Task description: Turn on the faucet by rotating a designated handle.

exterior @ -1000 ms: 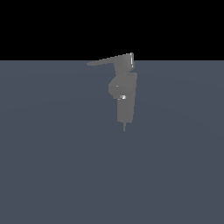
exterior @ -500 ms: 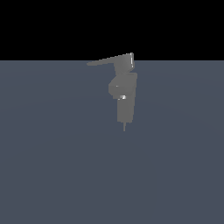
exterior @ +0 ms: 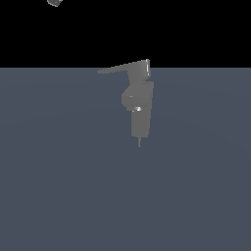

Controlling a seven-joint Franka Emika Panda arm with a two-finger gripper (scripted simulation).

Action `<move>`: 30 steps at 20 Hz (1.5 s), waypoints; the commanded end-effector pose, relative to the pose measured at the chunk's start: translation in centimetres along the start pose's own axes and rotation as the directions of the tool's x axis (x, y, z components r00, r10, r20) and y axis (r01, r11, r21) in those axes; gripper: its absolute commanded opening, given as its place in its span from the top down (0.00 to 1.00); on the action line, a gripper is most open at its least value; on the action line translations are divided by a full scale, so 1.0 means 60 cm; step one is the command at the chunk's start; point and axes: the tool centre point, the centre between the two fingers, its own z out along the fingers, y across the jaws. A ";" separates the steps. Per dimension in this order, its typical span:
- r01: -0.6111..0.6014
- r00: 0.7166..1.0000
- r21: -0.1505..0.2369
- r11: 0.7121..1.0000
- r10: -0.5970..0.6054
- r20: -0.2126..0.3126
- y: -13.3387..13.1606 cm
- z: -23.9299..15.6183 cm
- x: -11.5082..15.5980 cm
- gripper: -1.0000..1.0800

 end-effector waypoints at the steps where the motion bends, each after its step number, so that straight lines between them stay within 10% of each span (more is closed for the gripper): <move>1: -0.054 0.999 -0.004 0.999 0.054 0.004 -0.019 0.010 0.011 1.00; 17: -0.396 0.918 -0.038 0.917 0.397 0.023 -0.122 0.076 0.111 1.00; 30: -0.680 0.730 -0.077 0.729 0.683 0.024 -0.180 0.144 0.236 1.00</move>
